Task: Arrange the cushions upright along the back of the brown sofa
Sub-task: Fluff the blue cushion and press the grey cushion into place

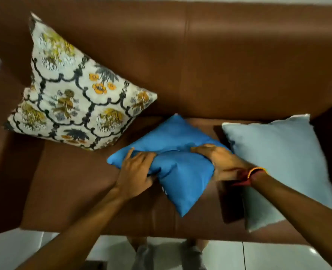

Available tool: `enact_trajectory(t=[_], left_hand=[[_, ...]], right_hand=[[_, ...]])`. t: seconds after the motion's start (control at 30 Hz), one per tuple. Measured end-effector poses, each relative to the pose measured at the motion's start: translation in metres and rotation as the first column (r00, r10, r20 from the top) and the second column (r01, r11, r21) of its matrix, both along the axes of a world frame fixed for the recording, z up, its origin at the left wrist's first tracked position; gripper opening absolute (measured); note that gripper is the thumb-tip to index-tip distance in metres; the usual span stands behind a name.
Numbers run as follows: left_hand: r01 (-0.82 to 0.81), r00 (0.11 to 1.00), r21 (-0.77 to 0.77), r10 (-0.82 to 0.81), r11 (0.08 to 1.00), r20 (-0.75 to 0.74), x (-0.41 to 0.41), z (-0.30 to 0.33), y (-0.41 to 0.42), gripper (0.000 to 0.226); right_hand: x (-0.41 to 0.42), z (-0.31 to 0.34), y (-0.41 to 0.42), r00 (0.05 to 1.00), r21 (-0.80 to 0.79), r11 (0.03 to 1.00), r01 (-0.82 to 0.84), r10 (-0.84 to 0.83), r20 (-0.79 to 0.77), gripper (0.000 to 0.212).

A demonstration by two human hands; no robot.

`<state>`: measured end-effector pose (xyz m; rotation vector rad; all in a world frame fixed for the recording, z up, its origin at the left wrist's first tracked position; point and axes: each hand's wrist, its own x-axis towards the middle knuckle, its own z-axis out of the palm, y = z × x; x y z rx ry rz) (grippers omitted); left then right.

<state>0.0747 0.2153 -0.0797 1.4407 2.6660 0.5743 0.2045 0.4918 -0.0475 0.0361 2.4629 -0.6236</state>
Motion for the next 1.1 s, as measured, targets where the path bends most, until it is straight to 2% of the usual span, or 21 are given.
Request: enact_trajectory(t=[0.03, 0.07, 0.1, 0.13, 0.17, 0.2, 0.27, 0.33, 0.43, 0.53, 0.6, 0.67, 0.73, 0.8, 0.83, 0.87, 0.93, 1.0, 1.1], left_hand=[[-0.053, 0.999, 0.071, 0.052, 0.996, 0.011, -0.007, 0.017, 0.008, 0.050], [-0.109, 0.994, 0.116, 0.106, 0.987, 0.026, -0.016, 0.034, 0.018, 0.051], [-0.163, 0.986, 0.140, 0.157, 0.977, 0.046, -0.027, 0.051, 0.029, 0.051], [-0.213, 0.977, 0.162, 0.205, 0.964, 0.064, -0.039, 0.064, 0.041, 0.053], [-0.255, 0.967, 0.184, 0.247, 0.949, 0.067, -0.054, 0.076, 0.055, 0.056], [-0.290, 0.957, 0.195, 0.279, 0.937, 0.081, -0.066, 0.084, 0.066, 0.059], [-0.336, 0.941, 0.194, 0.320, 0.922, 0.109, -0.091, 0.092, 0.091, 0.056], [-0.374, 0.927, 0.175, 0.365, 0.911, 0.083, -0.114, 0.092, 0.113, 0.051], [-0.464, 0.885, 0.119, 0.466, 0.878, 0.018, -0.143, 0.087, 0.140, 0.055], [-0.513, 0.843, 0.048, 0.513, 0.857, -0.161, -0.143, 0.077, 0.153, 0.056], [-0.566, 0.802, 0.065, 0.568, 0.822, -0.187, -0.134, 0.076, 0.155, 0.053], [-0.611, 0.758, 0.158, 0.631, 0.775, -0.167, -0.126, 0.079, 0.157, 0.046], [-0.579, 0.734, 0.341, 0.656, 0.741, -0.178, -0.111, 0.084, 0.162, 0.035], [-0.409, 0.787, 0.466, 0.562, 0.784, -0.255, -0.081, 0.082, 0.170, 0.027], [-0.282, 0.856, 0.455, 0.436, 0.844, -0.279, -0.056, 0.074, 0.181, 0.027], [-0.141, 0.920, 0.399, 0.269, 0.906, -0.286, -0.025, 0.062, 0.195, 0.029], [0.119, 0.962, 0.181, -0.067, 0.976, -0.266, 0.027, 0.032, 0.210, 0.038], [0.330, 0.918, -0.095, -0.343, 0.939, -0.200, 0.071, -0.006, 0.229, 0.058], [0.472, 0.837, -0.330, -0.533, 0.817, -0.122, 0.103, -0.056, 0.251, 0.094]], right_hand=[[-0.002, 0.009, 0.012, 0.965, -0.110, 0.959, 0.260, -0.263, -0.017, 0.105], [-0.015, 0.026, 0.022, 0.823, -0.154, 0.825, 0.544, -0.561, -0.096, 0.100], [-0.022, 0.048, 0.035, 0.780, -0.195, 0.777, 0.598, -0.620, -0.080, 0.084], [-0.036, 0.070, 0.046, 0.826, -0.367, 0.768, 0.525, -0.564, 0.002, 0.070], [-0.056, 0.084, 0.062, 0.847, -0.424, 0.753, 0.504, -0.526, 0.073, 0.058], [-0.071, 0.084, 0.076, 0.851, -0.428, 0.763, 0.484, -0.525, 0.026, 0.051], [-0.087, 0.091, 0.099, 0.794, -0.567, 0.667, 0.483, -0.607, -0.037, 0.041], [-0.116, 0.077, 0.108, 0.741, -0.609, 0.648, 0.457, -0.656, -0.141, 0.034], [-0.146, 0.062, 0.114, 0.669, -0.546, 0.632, 0.550, -0.725, -0.165, 0.024], [-0.153, 0.054, 0.116, 0.644, -0.529, 0.631, 0.567, -0.740, -0.192, 0.023], [-0.148, 0.051, 0.112, 0.644, -0.524, 0.671, 0.524, -0.715, -0.273, 0.033], [-0.135, 0.046, 0.114, 0.611, -0.499, 0.702, 0.508, -0.702, -0.366, 0.050], [-0.113, 0.037, 0.124, 0.577, -0.446, 0.721, 0.530, -0.692, -0.433, 0.056], [-0.078, 0.027, 0.134, 0.577, -0.370, 0.759, 0.535, -0.649, -0.496, 0.063], [-0.052, 0.019, 0.143, 0.612, -0.294, 0.799, 0.525, -0.594, -0.522, 0.067], [-0.018, 0.008, 0.154, 0.669, -0.188, 0.851, 0.491, -0.506, -0.545, 0.072], [0.046, -0.017, 0.163, 0.813, 0.021, 0.942, 0.334, -0.277, -0.512, 0.084], [0.124, -0.043, 0.174, 0.916, 0.214, 0.957, 0.194, -0.099, -0.389, 0.094], [0.228, -0.074, 0.178, 0.971, 0.383, 0.924, 0.017, 0.076, -0.227, 0.109]])
